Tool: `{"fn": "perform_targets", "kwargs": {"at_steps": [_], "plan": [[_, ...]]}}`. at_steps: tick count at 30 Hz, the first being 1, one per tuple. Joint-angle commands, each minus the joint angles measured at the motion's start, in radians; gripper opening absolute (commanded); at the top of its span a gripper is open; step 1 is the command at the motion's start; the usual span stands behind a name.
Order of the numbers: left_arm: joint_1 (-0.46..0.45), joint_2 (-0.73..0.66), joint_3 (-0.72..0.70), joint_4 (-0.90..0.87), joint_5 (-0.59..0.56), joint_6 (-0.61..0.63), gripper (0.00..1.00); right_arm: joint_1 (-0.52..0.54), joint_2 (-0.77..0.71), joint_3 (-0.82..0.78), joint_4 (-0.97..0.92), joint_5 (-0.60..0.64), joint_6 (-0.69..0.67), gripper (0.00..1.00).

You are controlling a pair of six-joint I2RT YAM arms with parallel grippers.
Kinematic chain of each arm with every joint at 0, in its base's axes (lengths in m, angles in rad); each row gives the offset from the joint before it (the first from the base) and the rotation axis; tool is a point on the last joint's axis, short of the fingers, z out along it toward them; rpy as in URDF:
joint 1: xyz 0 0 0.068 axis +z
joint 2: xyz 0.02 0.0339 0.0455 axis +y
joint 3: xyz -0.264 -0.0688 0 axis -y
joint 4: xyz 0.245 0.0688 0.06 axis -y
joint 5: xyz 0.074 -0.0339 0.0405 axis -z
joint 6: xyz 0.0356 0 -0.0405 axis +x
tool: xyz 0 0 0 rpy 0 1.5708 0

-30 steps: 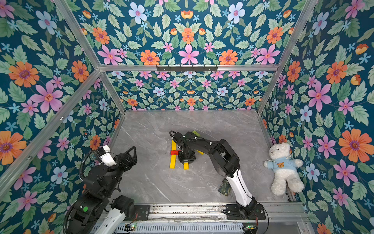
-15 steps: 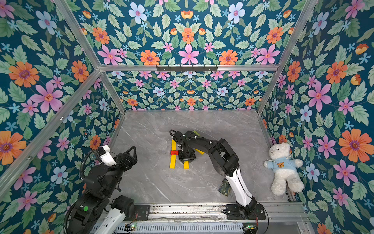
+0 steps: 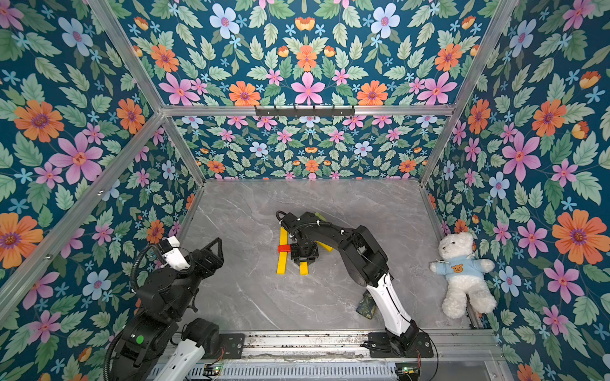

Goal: Assemble the letter h with building blocks
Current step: Assemble the building block at the center of the board.

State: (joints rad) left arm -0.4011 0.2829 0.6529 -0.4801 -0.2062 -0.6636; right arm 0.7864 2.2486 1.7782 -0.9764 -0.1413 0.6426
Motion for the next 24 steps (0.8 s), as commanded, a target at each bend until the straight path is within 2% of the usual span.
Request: {"fn": "perform_targets", "kwargs": {"at_steps": [1,10,18,24], "plan": [[0.001,0.002,-0.001,0.009,-0.006,0.006,0.99,-0.007,0.021,-0.005,0.041,0.057,-0.011,0.38],[0.001,0.002,-0.004,0.011,-0.006,0.006,1.0,-0.008,0.039,0.023,0.039,0.06,-0.014,0.39],[0.001,0.002,-0.004,0.011,-0.006,0.005,1.0,-0.007,0.037,0.016,0.045,0.062,-0.012,0.48],[0.0,0.003,-0.006,0.012,-0.004,0.006,1.0,-0.01,0.035,0.02,0.035,0.081,-0.007,0.49]]}}
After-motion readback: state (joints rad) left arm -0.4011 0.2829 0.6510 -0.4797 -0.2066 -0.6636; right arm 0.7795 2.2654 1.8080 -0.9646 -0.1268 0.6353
